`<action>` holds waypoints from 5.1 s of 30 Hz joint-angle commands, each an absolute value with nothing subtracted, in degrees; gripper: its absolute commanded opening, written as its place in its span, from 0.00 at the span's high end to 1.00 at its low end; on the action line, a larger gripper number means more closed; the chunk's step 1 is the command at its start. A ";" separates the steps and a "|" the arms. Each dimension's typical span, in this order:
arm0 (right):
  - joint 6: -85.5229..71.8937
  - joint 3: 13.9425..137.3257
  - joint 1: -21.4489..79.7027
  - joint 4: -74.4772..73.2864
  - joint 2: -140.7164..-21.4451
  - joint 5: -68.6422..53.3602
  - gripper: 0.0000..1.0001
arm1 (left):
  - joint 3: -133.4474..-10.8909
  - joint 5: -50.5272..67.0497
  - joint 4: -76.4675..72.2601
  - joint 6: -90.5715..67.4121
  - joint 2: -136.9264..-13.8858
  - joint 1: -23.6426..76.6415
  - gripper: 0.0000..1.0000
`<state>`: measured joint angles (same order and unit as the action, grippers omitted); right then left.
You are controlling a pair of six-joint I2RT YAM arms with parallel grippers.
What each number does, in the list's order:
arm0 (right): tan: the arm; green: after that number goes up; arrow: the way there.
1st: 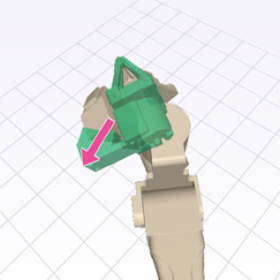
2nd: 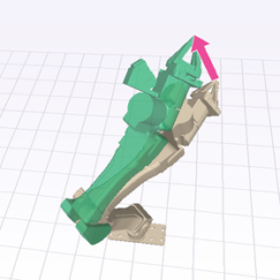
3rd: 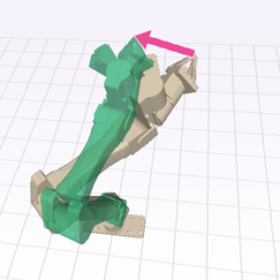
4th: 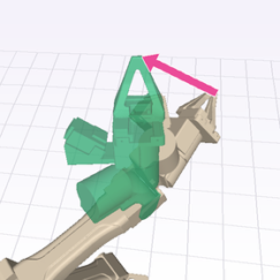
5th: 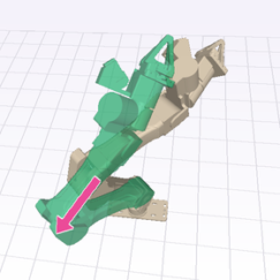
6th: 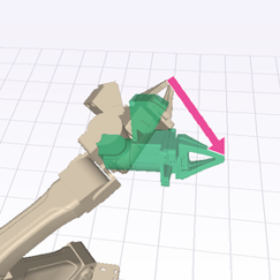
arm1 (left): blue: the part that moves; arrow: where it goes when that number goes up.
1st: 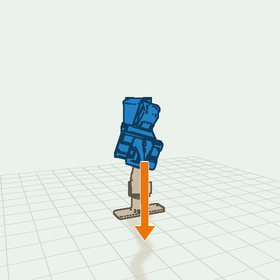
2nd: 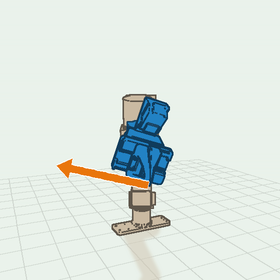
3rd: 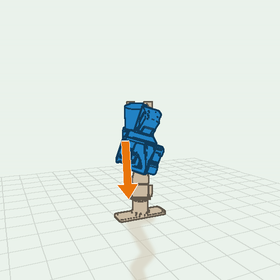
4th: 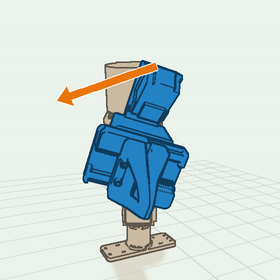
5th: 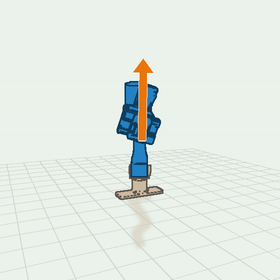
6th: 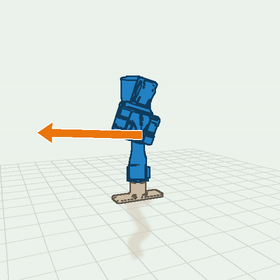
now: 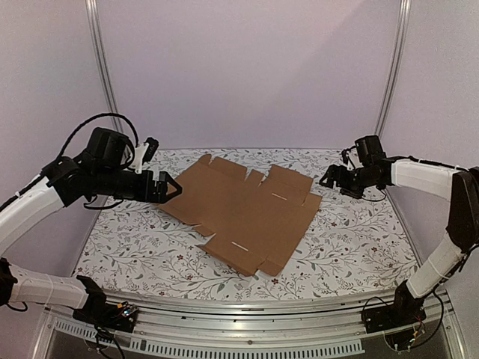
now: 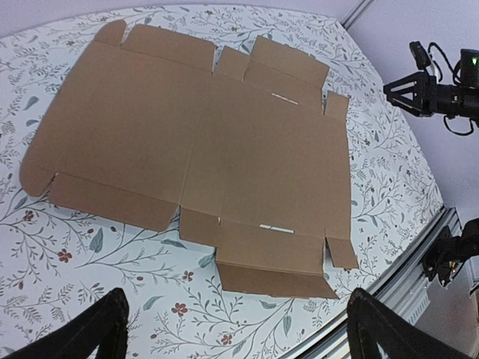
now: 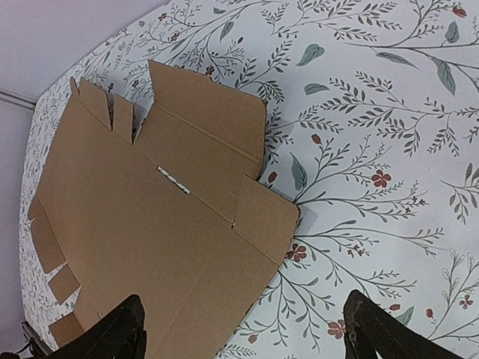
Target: Fold the paper box
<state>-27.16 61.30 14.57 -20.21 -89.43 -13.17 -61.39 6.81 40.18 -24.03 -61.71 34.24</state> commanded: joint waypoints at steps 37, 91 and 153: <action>-34.31 54.64 11.77 10.94 -111.79 -25.96 0.55 | -63.67 4.53 42.82 -23.84 -62.84 35.24 0.00; 2.19 83.97 32.22 -49.60 -74.09 -7.82 1.00 | -80.83 10.57 45.45 -16.42 -66.39 39.94 0.00; 26.62 105.21 55.46 -56.55 -79.19 -1.49 1.00 | -102.22 26.73 21.99 39.95 -93.42 47.64 0.44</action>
